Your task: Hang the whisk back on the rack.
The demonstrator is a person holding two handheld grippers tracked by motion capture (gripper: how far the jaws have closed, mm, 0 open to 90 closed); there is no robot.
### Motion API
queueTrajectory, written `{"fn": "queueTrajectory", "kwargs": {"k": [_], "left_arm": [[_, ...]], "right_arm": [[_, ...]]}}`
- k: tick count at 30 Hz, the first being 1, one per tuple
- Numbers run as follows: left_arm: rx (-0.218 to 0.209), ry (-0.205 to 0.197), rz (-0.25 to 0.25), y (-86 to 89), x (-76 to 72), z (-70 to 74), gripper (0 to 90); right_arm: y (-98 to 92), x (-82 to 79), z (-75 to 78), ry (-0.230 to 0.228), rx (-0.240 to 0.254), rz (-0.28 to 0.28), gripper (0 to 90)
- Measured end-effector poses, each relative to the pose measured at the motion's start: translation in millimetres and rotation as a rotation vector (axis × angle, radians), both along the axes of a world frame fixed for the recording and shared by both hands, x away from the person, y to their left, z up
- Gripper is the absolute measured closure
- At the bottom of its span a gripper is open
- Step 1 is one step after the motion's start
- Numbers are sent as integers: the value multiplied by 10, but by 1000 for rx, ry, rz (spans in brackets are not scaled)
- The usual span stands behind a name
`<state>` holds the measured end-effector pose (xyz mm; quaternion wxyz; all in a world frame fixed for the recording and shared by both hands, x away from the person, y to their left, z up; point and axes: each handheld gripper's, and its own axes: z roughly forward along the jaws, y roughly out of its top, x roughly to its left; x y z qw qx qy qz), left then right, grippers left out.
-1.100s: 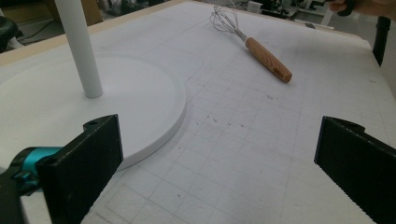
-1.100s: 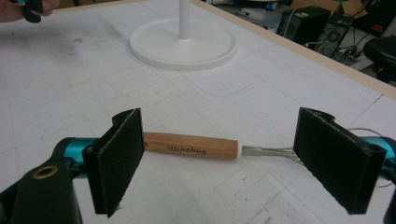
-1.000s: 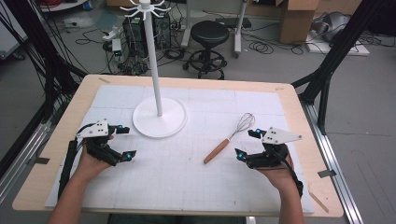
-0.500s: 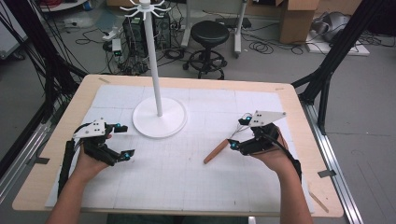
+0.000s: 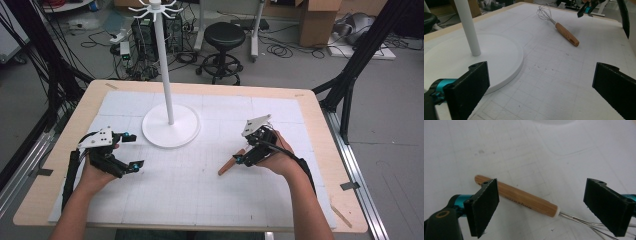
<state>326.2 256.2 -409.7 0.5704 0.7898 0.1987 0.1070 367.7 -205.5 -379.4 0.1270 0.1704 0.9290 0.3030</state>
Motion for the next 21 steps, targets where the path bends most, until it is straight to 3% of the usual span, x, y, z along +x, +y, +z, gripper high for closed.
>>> {"fn": "queueTrajectory", "kwargs": {"k": [8,13,17,21], "left_arm": [[12,14,0,-19,3,-24,16],[11,9,-3,-28,5,-22,17],[5,14,0,-18,6,-23,17],[15,14,-3,-34,-1,-26,17]], "right_arm": [[151,90,-313,61,-183,67,143],[167,126,-401,83,-229,83,152],[165,147,-415,105,-225,86,169],[166,135,-389,114,-236,82,259]]}}
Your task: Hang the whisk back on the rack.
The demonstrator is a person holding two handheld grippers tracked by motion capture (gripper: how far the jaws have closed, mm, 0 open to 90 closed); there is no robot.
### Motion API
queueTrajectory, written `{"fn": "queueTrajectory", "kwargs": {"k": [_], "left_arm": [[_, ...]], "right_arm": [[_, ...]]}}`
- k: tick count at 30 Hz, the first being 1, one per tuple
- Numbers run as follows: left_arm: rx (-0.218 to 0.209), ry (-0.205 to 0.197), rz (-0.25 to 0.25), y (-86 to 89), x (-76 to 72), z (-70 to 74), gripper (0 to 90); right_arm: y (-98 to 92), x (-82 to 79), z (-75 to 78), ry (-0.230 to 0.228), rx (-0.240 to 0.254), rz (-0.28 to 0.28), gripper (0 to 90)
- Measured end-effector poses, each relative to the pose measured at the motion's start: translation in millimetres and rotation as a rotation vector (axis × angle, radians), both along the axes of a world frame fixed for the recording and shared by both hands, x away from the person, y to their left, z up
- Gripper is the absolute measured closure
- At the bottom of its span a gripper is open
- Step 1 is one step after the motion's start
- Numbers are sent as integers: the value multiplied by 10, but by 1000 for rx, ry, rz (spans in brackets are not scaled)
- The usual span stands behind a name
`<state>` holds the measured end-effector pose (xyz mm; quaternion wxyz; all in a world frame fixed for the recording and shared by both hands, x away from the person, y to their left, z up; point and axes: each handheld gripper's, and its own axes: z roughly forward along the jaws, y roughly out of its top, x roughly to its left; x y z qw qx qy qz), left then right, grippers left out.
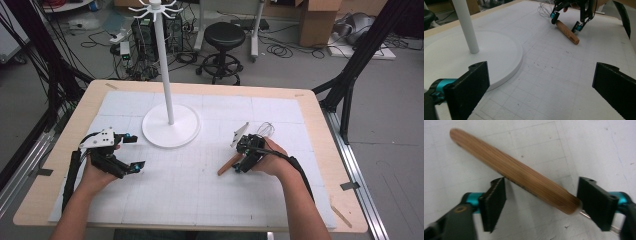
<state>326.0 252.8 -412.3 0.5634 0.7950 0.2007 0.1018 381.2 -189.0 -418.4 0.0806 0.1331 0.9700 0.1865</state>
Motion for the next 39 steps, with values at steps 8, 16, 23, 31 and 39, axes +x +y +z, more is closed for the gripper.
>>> {"fn": "queueTrajectory", "kwargs": {"k": [8,16,23,31,39], "left_arm": [[-7,-4,1,9,-1,12,16],[-7,-9,-2,6,-7,19,17],[-7,-7,2,14,-13,23,16],[-6,-11,3,23,-7,27,16],[-8,-11,2,24,-11,30,17]], "right_arm": [[31,-26,49,-1,-49,-5,412],[120,-48,90,-2,-136,8,561],[137,-63,94,6,-144,14,624],[156,-93,99,-2,-149,32,720],[125,-99,193,-9,-82,7,731]]}}
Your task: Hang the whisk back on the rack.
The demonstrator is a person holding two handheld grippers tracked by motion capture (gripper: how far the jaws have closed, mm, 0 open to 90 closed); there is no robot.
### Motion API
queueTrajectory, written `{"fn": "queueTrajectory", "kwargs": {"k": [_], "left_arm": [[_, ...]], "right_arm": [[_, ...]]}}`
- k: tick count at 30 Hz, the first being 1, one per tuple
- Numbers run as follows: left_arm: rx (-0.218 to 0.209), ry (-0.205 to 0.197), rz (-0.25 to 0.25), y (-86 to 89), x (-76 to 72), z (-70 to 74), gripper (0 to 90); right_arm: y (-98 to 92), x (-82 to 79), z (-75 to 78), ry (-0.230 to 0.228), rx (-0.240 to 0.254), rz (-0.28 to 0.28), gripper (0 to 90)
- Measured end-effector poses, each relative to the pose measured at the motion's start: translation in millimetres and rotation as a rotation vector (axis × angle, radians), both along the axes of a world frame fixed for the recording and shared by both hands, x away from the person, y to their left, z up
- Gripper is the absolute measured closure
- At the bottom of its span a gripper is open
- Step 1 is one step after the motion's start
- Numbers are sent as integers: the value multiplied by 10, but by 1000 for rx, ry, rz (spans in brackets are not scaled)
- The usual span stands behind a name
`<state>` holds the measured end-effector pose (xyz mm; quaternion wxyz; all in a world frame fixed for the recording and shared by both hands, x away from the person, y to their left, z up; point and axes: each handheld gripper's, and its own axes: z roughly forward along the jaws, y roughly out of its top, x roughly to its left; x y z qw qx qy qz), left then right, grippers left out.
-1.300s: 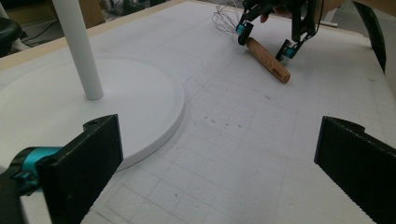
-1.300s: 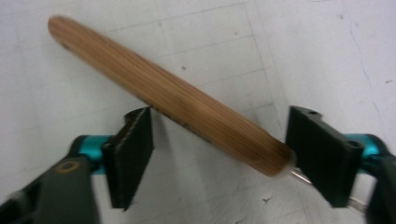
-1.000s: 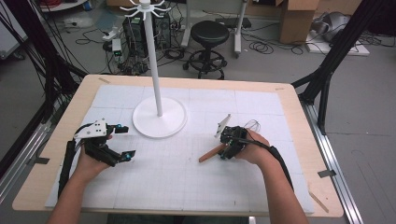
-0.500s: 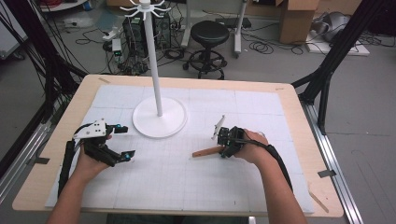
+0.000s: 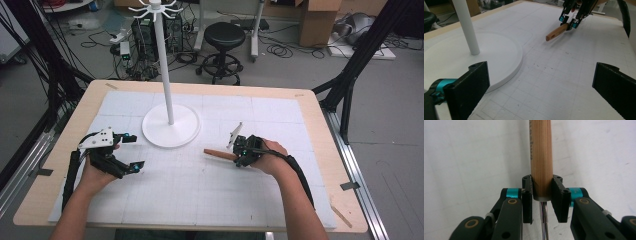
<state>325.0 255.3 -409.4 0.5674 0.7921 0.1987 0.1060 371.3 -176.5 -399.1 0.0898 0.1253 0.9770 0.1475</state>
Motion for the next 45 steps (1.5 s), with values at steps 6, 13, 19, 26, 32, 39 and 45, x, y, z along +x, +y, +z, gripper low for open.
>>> {"fn": "queueTrajectory", "kwargs": {"k": [6,13,19,26,32,39,45], "left_arm": [[-2,-1,5,11,-5,7,17],[-9,-8,6,6,-14,27,17],[-8,-14,5,8,-19,38,17],[-12,-17,1,7,-25,51,17],[-12,-21,-2,-2,-30,63,17],[-16,-24,-1,6,-33,74,17],[-16,-25,-6,-1,-37,81,16]], "right_arm": [[-153,-7,260,-47,169,-36,733],[-300,-40,526,-105,372,-54,733],[-339,-31,693,-128,487,-59,733],[-305,-14,845,-144,554,-47,733],[-242,-2,945,-140,575,-22,733],[-179,43,1065,-127,588,5,733],[-112,85,1179,-124,603,30,733]]}}
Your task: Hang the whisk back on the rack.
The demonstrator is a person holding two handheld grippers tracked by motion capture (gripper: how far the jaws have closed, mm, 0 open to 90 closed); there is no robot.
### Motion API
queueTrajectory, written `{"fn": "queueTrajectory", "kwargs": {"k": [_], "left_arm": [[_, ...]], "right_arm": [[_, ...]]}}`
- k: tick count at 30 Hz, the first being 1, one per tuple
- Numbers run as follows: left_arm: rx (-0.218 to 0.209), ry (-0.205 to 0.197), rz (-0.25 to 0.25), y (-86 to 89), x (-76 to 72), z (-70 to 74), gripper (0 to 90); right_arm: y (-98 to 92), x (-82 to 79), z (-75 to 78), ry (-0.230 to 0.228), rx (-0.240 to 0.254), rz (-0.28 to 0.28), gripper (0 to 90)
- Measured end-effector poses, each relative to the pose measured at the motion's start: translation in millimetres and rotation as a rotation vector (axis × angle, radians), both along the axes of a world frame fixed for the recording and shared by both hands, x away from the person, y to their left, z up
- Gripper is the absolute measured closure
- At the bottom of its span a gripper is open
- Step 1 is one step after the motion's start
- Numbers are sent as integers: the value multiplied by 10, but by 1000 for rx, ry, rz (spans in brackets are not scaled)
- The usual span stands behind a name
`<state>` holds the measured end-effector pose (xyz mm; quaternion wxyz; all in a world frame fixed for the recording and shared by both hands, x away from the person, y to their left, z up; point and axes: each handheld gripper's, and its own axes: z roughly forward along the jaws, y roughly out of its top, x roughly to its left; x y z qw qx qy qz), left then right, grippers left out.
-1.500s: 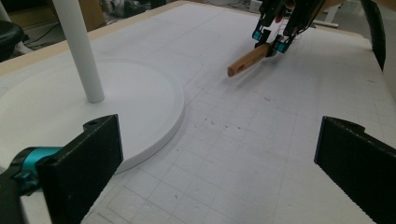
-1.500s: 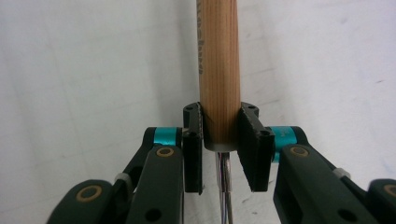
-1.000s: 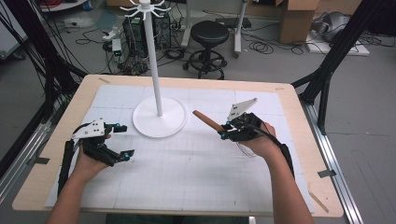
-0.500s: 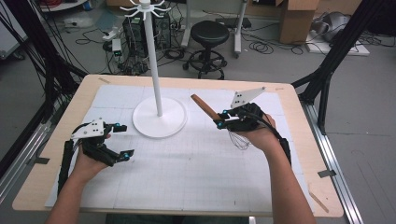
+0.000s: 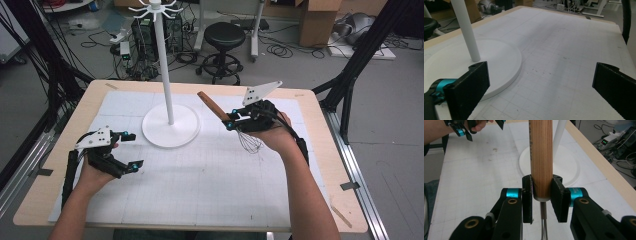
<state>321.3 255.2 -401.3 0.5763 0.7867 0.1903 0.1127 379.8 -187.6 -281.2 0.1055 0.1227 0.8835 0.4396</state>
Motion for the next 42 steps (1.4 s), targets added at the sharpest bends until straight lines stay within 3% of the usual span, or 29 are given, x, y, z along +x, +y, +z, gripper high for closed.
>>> {"fn": "queueTrajectory", "kwargs": {"k": [22,42], "left_arm": [[9,-4,-5,-12,-4,16,16],[6,-8,-3,-6,-3,19,17]], "right_arm": [[443,200,511,-48,28,75,732],[829,354,957,-59,52,114,733]]}}
